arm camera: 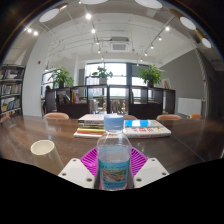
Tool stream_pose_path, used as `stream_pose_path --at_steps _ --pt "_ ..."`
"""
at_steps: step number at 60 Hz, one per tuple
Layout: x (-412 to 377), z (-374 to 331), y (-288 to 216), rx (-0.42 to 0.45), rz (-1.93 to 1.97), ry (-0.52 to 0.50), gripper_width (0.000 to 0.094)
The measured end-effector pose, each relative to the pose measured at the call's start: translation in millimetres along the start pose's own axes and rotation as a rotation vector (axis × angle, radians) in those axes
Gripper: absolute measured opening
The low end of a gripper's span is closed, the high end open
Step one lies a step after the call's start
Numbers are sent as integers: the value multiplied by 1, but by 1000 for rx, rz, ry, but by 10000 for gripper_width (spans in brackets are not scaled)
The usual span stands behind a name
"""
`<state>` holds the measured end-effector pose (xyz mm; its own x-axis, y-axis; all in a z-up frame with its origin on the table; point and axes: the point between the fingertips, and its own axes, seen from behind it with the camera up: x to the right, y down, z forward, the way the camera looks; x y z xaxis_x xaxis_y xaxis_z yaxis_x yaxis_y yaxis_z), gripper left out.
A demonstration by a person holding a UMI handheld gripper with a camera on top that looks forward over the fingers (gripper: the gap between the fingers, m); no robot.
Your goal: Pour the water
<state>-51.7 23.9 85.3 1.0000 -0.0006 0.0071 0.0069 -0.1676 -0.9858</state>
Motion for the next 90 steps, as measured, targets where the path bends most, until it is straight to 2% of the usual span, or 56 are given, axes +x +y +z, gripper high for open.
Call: stream_pose_path --at_steps 6,11,13,15,23,37,50,90 --pt "0 -4 4 -17 1 2 500" --pt "2 -11 12 -50 28 10 758" --pt "3 -17 16 -60 38 15 835" --pt "3 -25 20 -77 48 22 847" --pt "0 -72 29 -129 78 31 845" --pt "-27 -152 52 -172 72 15 852" --pt "-50 -207 53 -198 40 -13 865" --pt "-30 -268 -26 -78 45 34 855"
